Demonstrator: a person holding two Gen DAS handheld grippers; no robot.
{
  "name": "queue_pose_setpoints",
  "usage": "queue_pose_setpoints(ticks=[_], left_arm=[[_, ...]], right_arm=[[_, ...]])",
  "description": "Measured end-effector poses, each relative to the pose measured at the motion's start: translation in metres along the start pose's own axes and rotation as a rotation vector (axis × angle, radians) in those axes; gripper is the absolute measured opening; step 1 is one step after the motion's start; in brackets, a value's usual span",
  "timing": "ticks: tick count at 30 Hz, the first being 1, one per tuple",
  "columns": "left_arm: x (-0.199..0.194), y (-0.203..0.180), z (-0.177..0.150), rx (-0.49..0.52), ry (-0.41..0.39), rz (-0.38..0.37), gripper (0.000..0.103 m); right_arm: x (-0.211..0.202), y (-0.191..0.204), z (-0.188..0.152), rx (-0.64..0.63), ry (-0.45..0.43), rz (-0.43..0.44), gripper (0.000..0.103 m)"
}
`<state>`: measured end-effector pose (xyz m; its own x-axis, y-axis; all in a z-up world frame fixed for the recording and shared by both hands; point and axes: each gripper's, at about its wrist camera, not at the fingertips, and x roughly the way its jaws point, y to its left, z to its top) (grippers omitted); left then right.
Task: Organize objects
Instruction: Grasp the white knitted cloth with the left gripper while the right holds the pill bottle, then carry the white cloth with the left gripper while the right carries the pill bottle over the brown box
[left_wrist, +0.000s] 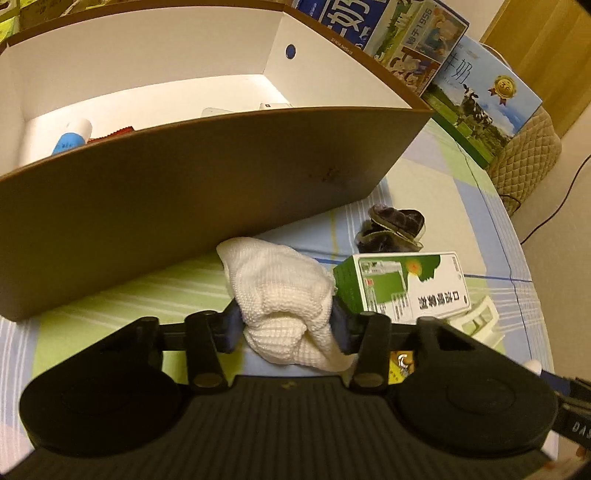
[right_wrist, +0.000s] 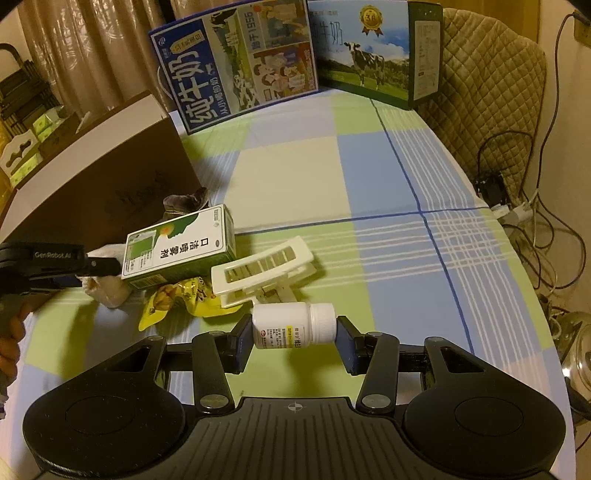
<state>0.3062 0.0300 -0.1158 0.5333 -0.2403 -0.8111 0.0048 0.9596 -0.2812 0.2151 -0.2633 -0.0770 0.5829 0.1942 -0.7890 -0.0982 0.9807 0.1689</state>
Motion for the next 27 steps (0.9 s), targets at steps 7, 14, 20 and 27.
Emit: queue_pose_setpoints(ticks=[7, 14, 20, 27], left_arm=[[-0.028, 0.021, -0.023, -0.013, 0.016, 0.010, 0.038], [-0.064, 0.050, -0.056, -0.048, 0.054, 0.021, 0.038], [-0.087, 0.064, -0.079, -0.026, 0.080, 0.028, 0.042], [-0.097, 0.065, -0.077, -0.004, 0.032, 0.048, 0.078]], right_arm=[[-0.001, 0.003, -0.001, -0.012, 0.001, 0.018, 0.044], [-0.001, 0.008, -0.006, -0.030, 0.009, 0.042, 0.044], [-0.003, 0.012, -0.011, -0.042, 0.017, 0.058, 0.044], [-0.007, 0.015, -0.014, -0.050, 0.014, 0.064, 0.044]])
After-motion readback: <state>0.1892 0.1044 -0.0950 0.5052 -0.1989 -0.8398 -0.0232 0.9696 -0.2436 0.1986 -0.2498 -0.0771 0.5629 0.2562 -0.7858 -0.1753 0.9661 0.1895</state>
